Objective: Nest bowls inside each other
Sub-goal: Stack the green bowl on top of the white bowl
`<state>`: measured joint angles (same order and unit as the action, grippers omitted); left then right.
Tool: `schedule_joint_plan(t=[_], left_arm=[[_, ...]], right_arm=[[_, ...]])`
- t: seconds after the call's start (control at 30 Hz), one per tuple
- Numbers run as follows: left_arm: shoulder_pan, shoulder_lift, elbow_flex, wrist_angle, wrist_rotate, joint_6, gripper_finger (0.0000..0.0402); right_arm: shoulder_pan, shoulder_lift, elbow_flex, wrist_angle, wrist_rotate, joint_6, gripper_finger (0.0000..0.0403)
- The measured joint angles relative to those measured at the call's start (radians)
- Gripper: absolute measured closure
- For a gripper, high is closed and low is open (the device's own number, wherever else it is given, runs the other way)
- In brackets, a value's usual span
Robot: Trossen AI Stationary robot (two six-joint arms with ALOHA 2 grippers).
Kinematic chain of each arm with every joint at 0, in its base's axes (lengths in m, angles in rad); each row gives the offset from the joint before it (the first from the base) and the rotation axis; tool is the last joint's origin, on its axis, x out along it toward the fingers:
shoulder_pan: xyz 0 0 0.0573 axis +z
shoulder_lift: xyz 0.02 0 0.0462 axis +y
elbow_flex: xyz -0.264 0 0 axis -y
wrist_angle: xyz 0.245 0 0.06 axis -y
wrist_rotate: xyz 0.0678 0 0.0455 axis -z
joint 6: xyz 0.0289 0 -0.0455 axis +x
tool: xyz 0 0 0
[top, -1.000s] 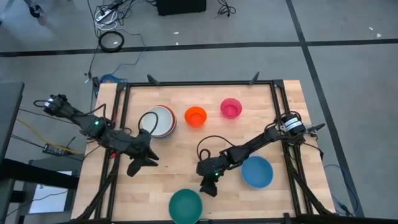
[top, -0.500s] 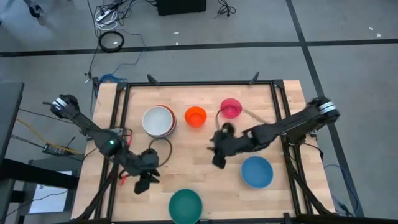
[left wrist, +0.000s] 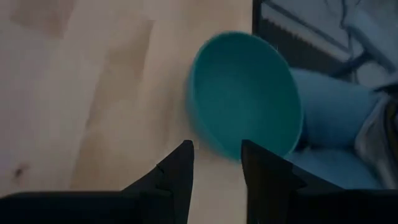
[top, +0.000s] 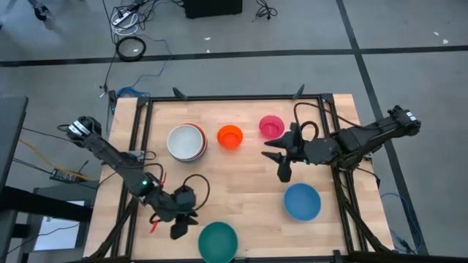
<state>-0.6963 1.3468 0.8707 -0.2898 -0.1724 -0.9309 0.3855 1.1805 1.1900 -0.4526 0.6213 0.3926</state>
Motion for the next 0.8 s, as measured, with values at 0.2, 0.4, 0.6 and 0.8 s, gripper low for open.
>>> schedule_joint_plan(t=[0.2, 0.4, 0.6, 0.8], left_arm=[[0.059, 0.039, 0.000, 0.218, -0.053, -0.238, 0.0259], [0.112, 0.087, 0.000, 0.159, -0.088, -0.431, 0.0259], [0.127, 0.156, 0.000, 0.196, 0.078, -0.411, 0.0259], [0.112, 0.158, -0.001, 0.134, 0.069, -0.304, 0.0259]], right_arm=[[-0.007, -0.002, 0.000, -0.001, 0.038, -0.152, 0.0247], [-0.021, 0.002, 0.000, 0.001, 0.042, -0.264, 0.0247], [-0.013, 0.002, 0.000, 0.000, 0.041, -0.163, 0.0247], [-0.015, 0.012, 0.000, -0.005, 0.058, -0.159, 0.0247]])
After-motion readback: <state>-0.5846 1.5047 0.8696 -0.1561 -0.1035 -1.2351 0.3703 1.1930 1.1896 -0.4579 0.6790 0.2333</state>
